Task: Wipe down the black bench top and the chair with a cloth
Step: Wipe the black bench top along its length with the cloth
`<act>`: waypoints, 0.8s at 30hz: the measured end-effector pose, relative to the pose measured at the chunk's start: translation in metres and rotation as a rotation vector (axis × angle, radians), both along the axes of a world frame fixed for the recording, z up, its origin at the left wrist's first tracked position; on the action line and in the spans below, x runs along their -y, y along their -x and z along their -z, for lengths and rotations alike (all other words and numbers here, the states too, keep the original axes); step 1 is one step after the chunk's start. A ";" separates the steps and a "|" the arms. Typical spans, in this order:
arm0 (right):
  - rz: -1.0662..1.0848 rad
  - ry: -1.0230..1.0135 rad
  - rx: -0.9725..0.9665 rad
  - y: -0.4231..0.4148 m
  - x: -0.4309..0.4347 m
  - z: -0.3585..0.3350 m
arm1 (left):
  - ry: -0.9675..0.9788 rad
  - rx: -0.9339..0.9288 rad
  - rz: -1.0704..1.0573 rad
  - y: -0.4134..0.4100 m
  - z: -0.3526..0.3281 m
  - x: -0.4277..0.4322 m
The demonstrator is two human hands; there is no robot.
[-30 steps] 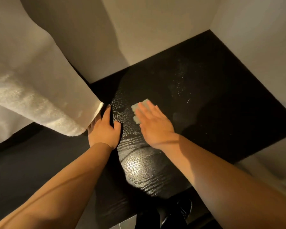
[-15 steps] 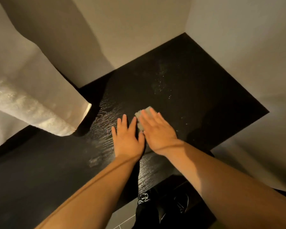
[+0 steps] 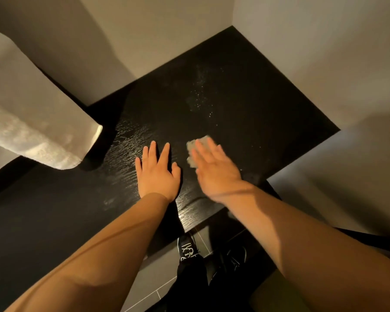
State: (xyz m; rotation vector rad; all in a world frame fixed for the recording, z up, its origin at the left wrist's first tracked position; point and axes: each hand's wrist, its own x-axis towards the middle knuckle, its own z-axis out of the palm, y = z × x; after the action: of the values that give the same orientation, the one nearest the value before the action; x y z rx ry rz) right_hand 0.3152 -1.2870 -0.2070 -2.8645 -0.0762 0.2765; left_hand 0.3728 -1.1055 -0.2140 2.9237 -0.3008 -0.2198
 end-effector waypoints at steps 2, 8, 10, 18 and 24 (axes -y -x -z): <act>-0.106 -0.010 0.010 0.023 -0.020 0.003 | 0.002 0.001 -0.004 0.001 0.000 0.001; -0.072 -0.036 0.030 0.048 0.044 0.001 | 0.007 0.007 -0.016 0.009 -0.004 0.003; 0.003 -0.001 0.024 0.047 0.077 -0.002 | 0.025 -0.010 -0.053 0.020 -0.005 0.008; 0.050 0.018 -0.010 0.063 0.034 -0.002 | -0.032 -0.020 0.005 0.065 -0.005 0.022; -0.108 -0.005 -0.020 0.081 0.001 -0.001 | -0.008 0.018 -0.020 0.065 0.001 0.023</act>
State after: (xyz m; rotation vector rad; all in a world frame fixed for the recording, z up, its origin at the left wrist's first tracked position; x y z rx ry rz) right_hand 0.2338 -1.2876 -0.2056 -2.8564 -0.2281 0.3249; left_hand 0.3075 -1.1289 -0.2152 2.9365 -0.2741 -0.1922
